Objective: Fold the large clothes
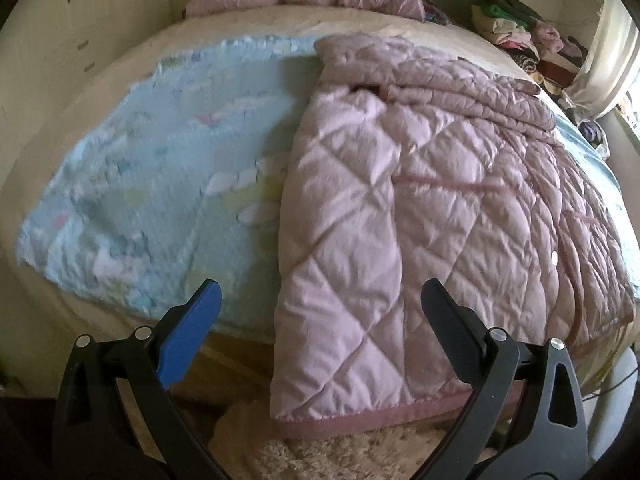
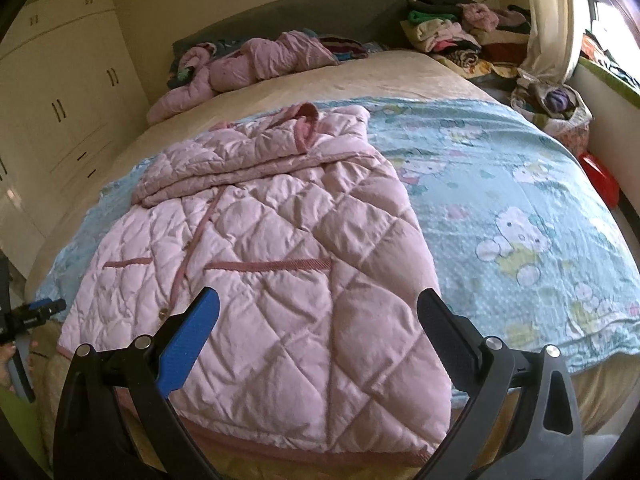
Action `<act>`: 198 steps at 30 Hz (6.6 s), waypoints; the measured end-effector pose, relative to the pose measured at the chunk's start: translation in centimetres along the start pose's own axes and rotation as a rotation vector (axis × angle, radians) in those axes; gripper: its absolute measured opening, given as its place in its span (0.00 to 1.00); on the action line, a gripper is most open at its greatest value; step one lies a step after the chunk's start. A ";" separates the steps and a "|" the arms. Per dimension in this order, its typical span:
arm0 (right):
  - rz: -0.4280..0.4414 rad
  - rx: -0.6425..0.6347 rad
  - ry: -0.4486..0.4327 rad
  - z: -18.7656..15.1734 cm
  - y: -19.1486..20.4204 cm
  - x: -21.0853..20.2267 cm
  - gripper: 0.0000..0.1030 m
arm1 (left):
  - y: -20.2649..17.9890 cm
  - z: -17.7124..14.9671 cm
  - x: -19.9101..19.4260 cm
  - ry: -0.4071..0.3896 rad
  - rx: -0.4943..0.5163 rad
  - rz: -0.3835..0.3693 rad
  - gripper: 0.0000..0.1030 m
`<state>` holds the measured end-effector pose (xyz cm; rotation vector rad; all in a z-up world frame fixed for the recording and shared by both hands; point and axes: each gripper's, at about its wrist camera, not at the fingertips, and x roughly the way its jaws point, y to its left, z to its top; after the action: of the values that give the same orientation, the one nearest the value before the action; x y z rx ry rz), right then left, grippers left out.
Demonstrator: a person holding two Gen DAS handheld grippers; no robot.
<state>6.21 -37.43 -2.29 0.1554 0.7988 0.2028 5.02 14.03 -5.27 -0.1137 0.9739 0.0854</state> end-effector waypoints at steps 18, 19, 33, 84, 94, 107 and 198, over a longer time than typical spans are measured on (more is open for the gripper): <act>-0.029 0.063 0.049 -3.4 -4.4 -0.6 0.96 | -0.3 -2.9 3.8 0.127 -0.001 -0.112 0.74; -0.029 0.065 0.051 -3.6 -4.6 -0.7 0.96 | -0.3 -2.9 3.8 0.127 -0.001 -0.117 0.68; 0.047 0.102 0.176 -6.8 -6.2 0.0 0.96 | -0.8 -1.6 -0.3 -0.026 -0.017 -0.188 0.14; 0.285 0.124 -0.224 3.3 -3.1 -5.1 0.16 | -1.5 5.0 -4.6 -0.262 -0.015 -0.169 0.13; 0.259 0.091 -0.274 7.1 -1.8 -4.4 0.16 | -2.0 8.1 -4.7 -0.306 -0.008 -0.150 0.13; 0.233 0.105 -0.320 10.9 -1.8 -2.7 0.16 | -2.2 11.5 -4.2 -0.348 -0.017 -0.143 0.13; 0.186 0.005 -0.031 19.7 6.6 22.2 0.67 | -2.3 27.7 10.5 -0.361 -0.200 -0.198 0.29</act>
<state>34.79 -26.96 -2.70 0.2370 0.7537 0.3733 33.87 15.71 1.59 -0.3652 0.5884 0.0193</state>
